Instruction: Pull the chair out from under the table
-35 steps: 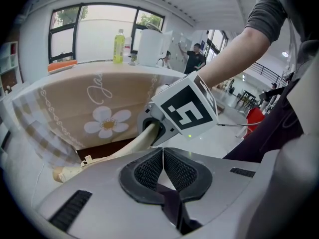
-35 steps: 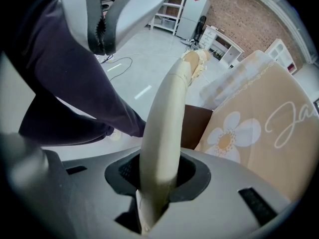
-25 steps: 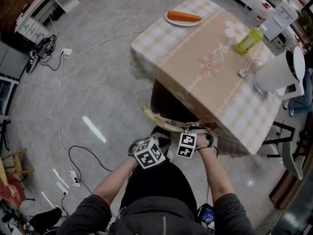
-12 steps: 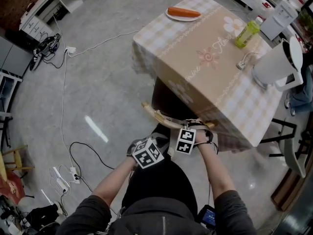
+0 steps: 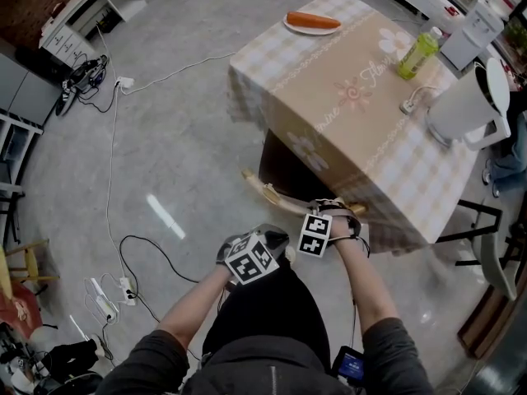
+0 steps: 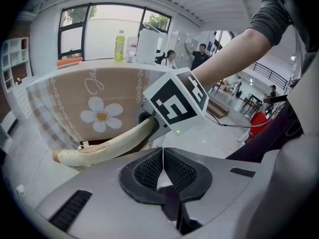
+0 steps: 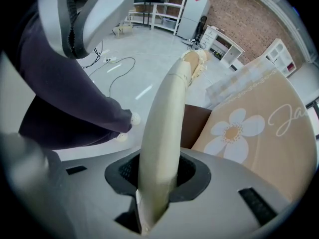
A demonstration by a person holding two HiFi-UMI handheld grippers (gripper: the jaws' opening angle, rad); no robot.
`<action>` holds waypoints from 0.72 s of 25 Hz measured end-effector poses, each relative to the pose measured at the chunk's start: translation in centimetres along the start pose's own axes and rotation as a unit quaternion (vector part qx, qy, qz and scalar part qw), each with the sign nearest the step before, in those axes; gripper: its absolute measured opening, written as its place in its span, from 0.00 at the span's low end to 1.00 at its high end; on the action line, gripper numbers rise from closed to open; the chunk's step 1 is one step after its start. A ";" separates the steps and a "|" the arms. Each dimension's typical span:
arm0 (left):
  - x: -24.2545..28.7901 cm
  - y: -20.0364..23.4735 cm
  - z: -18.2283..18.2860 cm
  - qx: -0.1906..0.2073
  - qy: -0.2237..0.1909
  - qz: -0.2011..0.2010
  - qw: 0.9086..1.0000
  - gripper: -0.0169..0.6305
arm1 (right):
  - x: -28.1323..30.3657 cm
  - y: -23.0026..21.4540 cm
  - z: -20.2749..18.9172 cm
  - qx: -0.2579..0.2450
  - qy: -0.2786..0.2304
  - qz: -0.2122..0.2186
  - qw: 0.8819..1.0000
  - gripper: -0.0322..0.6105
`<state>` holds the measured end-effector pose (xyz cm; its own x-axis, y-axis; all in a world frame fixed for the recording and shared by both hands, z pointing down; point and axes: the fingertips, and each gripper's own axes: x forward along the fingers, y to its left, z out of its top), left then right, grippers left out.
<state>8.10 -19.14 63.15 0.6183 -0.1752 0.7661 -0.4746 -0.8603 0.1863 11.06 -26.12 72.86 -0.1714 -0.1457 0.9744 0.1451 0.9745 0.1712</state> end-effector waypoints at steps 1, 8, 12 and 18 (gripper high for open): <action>-0.1 0.1 -0.1 -0.002 0.000 0.001 1.000 0.05 | 0.0 0.0 0.0 0.000 0.000 0.000 1.000 0.21; -0.4 1.0 -0.4 -0.007 0.000 0.014 1.000 0.04 | 0.0 0.1 0.1 0.000 0.001 -0.002 1.000 0.21; -0.9 0.4 -0.8 -0.005 0.001 0.009 1.000 0.05 | -0.1 0.8 0.3 0.005 0.002 0.000 1.000 0.21; -1.6 -0.6 -1.9 0.011 0.011 0.001 1.000 0.05 | -0.3 1.9 0.5 0.011 0.005 -0.001 1.000 0.21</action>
<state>6.23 -17.43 62.96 0.6035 -0.1673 0.7796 -0.4625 -0.8699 0.1713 10.86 -24.17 72.80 -0.1615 -0.1487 0.9756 0.1228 0.9779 0.1693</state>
